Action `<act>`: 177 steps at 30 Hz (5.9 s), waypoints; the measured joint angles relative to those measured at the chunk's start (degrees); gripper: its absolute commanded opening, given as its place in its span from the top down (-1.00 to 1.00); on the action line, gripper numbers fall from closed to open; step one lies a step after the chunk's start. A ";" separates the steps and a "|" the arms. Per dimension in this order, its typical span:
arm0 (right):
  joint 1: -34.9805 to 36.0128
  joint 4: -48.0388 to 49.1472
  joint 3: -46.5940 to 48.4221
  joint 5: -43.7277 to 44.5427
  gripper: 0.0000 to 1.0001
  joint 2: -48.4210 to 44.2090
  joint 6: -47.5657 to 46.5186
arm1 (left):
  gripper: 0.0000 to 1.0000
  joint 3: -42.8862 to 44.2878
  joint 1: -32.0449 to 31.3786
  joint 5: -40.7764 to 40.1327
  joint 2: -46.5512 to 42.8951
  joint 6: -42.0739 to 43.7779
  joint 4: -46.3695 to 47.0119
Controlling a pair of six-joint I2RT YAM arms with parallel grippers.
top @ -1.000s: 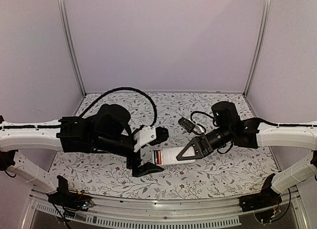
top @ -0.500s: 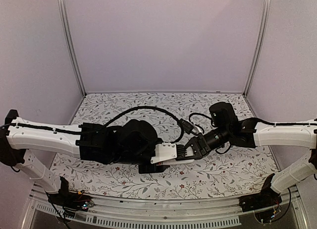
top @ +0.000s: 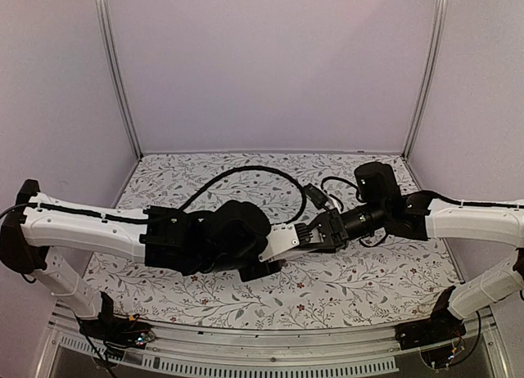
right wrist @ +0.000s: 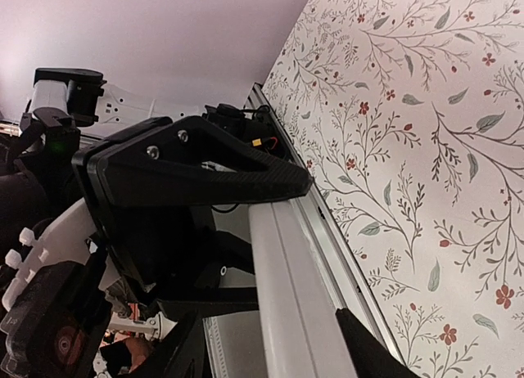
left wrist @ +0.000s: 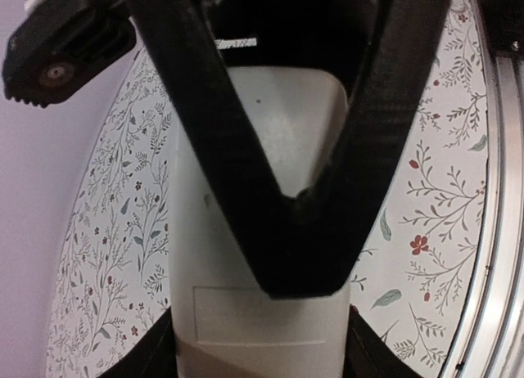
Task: Load the batteries into the remote control
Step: Adjust the remote control without the battery cover, then press the battery in the battery compartment, then place the remote control without the battery cover at the center of the board, then pick up the battery cover from the center of the board.
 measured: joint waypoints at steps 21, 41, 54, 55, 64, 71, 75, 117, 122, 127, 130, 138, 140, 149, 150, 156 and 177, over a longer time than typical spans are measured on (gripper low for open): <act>-0.59 24.24 -7.56 15.67 1.00 -2.75 11.72 | -0.31 2.51 0.09 -6.47 3.72 -16.20 9.62; -4.13 24.76 -8.70 7.50 1.00 -4.70 11.08 | -0.25 -5.22 17.09 33.92 -12.31 -27.34 11.74; -4.26 23.74 -8.66 5.60 1.00 -4.76 9.75 | -0.11 -3.08 17.11 37.88 -4.13 -30.36 8.76; -4.39 23.56 -8.66 5.60 1.00 -4.83 9.73 | -0.24 -2.54 17.14 37.53 -3.78 -30.34 8.37; -11.37 22.08 -9.46 5.09 1.00 -6.08 9.01 | -0.56 -1.95 23.56 34.73 -4.37 -27.87 5.03; -17.94 14.21 -11.28 5.73 1.00 -5.86 4.87 | -0.33 5.97 32.20 31.10 5.49 -25.49 -1.11; -18.16 11.67 -11.39 5.73 0.96 -2.27 2.01 | -0.35 10.27 33.68 31.10 12.68 -23.74 -3.74; -10.01 15.41 -12.24 15.58 -0.45 19.02 5.07 | 0.00 16.13 40.72 37.77 32.22 -21.62 0.72; -9.42 13.86 -13.66 15.23 -0.58 17.20 4.15 | 0.03 18.08 40.72 39.04 33.99 -20.65 0.35; -8.11 9.73 -13.70 15.43 -0.78 14.99 2.21 | 0.03 18.49 40.72 40.26 34.95 -20.24 -0.09; -7.78 3.69 -13.88 17.90 -0.97 11.17 0.33 | 0.04 18.49 40.72 40.59 34.95 -20.22 -0.07; -7.80 -11.67 -13.60 28.41 -0.97 3.32 -4.90 | 0.27 18.80 40.72 40.57 35.10 -18.01 -0.76; -8.00 -13.18 -13.60 29.29 -0.97 2.60 -5.70 | 0.36 19.02 40.72 40.74 35.19 -17.38 -1.11; -11.30 -21.09 -13.68 29.99 -0.95 -5.14 -9.40 | 0.54 21.84 40.72 43.06 37.44 -14.32 -3.41; -11.69 -21.42 -13.68 29.90 -0.94 -6.12 -9.73 | 0.54 22.12 40.72 43.28 37.90 -14.12 -3.61; -13.38 -22.80 -12.63 28.09 -0.84 -8.63 -11.87 | 0.80 25.88 40.37 44.33 41.05 -12.26 -5.75; -15.37 -12.72 -2.10 12.39 -0.34 -4.61 -9.33 | 1.00 9.40 35.60 39.10 20.52 -16.22 5.66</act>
